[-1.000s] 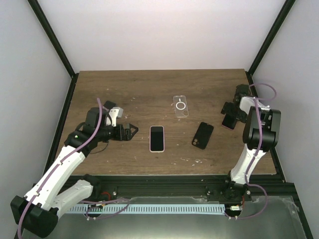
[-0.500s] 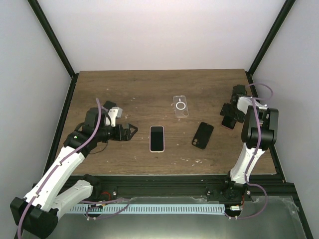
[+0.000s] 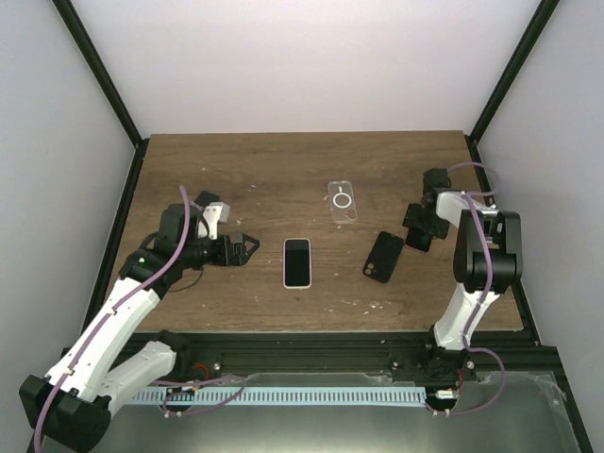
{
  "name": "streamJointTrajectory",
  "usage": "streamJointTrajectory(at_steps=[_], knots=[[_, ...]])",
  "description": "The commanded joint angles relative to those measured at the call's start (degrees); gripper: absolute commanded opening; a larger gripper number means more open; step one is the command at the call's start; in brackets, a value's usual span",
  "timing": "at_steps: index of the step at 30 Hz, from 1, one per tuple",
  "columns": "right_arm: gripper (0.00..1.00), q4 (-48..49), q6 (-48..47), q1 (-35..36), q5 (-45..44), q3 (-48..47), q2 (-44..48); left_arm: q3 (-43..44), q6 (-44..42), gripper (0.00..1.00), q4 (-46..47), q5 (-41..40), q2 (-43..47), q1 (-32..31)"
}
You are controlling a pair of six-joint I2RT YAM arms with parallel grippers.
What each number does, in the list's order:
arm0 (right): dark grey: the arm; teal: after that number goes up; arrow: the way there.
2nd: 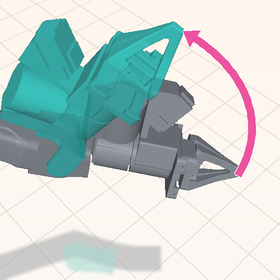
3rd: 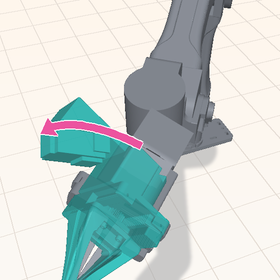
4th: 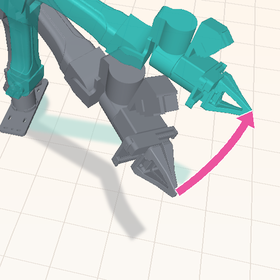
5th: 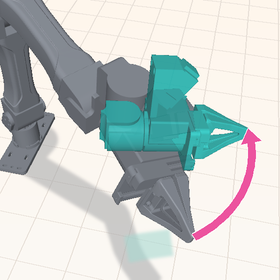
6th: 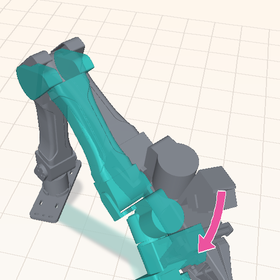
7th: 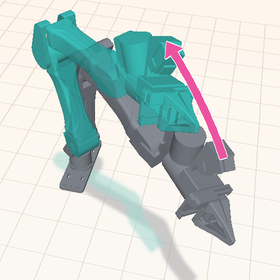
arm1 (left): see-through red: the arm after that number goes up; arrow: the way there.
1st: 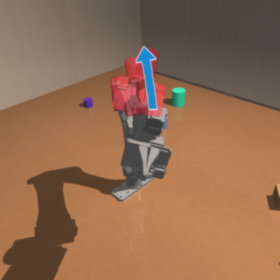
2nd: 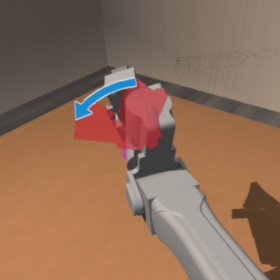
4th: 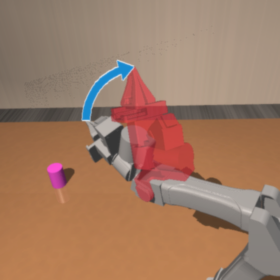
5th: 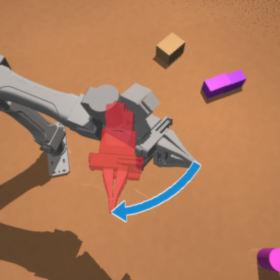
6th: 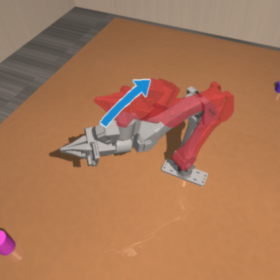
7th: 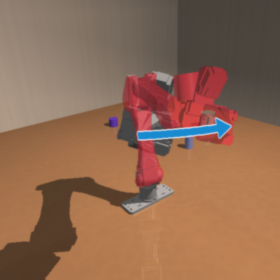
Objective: Put the phone into the phone case
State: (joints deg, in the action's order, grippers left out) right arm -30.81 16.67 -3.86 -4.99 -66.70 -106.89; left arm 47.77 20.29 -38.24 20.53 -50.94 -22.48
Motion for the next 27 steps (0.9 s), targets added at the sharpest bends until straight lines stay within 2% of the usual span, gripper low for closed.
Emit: streamJointTrajectory(at_steps=[1,8,15,22,27], knots=[[0.65,-2.9,2.4,2.7,2.8,6.4,4.1,-0.4,-1.0,0.98,0.3,-0.2,0.2,0.2],[0.64,0.1,3.2,7.7,7.3,11.8,11.0,-0.5,-1.0,0.98,0.3,0.1,0.1,0.2],[0.63,2.2,6.2,14.7,12.7,11.4,10.9,-0.6,-0.8,0.98,0.3,-0.7,0.4,0.2],[0.62,-2.3,7.7,19.3,8.2,8.4,13.0,-0.6,-0.6,0.98,0.1,-1.3,0.1,0.2],[0.62,-3.1,9.3,22.9,9.1,8.5,16.8,-0.5,-0.7,0.98,0.1,-1.4,-0.1,0.2]])
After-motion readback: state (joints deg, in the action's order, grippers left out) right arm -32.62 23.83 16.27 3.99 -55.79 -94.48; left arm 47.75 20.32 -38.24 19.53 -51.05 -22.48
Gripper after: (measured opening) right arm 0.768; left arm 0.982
